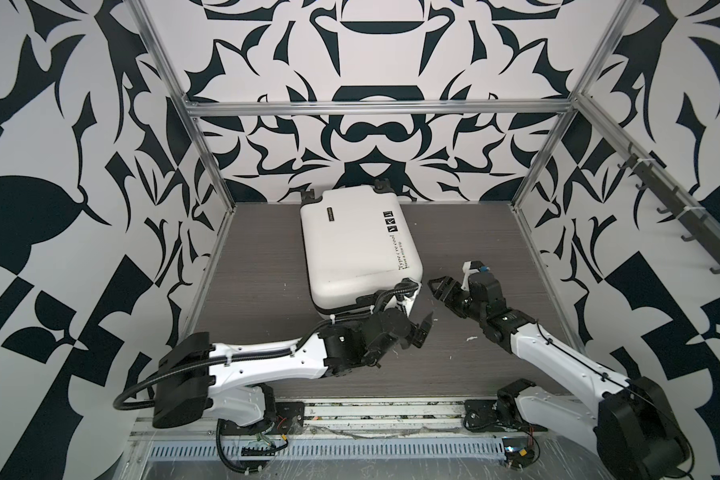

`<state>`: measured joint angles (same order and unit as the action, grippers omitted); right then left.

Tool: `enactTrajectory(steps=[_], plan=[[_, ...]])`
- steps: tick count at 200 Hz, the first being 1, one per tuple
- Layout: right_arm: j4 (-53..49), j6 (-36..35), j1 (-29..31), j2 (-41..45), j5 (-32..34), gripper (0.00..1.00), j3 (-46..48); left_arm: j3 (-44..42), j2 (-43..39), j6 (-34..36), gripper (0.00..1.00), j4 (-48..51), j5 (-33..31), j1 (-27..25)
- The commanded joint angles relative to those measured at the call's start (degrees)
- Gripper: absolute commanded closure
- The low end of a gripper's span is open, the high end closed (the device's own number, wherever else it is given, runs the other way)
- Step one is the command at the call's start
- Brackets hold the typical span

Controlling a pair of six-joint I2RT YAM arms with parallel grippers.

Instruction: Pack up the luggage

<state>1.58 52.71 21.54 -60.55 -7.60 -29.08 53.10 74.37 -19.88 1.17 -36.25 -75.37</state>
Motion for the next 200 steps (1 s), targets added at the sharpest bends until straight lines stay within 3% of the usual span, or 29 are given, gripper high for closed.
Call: enactTrajectory(steps=[1,29,71,107,123,169,200], plan=[[-6.94,-7.31,-0.46,1.94,0.62,0.26,-3.41,3.25,-5.81,-6.00,0.01,17.34,-3.28,1.32],[-11.57,-12.19,-0.70,3.28,0.92,0.25,-4.96,2.59,-13.58,-10.72,0.01,25.07,2.50,9.40],[-15.09,-16.12,-1.53,4.28,0.26,0.24,-5.45,-0.87,-23.47,-11.12,0.00,28.62,12.22,29.10],[-13.70,-15.56,-2.46,3.79,-0.85,0.24,-4.33,-0.62,-20.88,-9.00,0.00,26.96,29.51,51.47],[-12.84,-15.04,-2.73,3.18,-1.35,0.24,-4.40,-0.61,-17.14,-9.89,0.01,24.47,35.92,58.76],[-11.87,-14.19,-3.00,1.83,-1.68,0.25,-5.14,-0.95,-4.66,-11.70,0.00,14.61,41.44,68.19],[-11.23,-13.90,-3.00,0.55,-1.99,0.26,-5.20,2.97,5.58,-12.65,0.02,10.95,43.52,70.37]])
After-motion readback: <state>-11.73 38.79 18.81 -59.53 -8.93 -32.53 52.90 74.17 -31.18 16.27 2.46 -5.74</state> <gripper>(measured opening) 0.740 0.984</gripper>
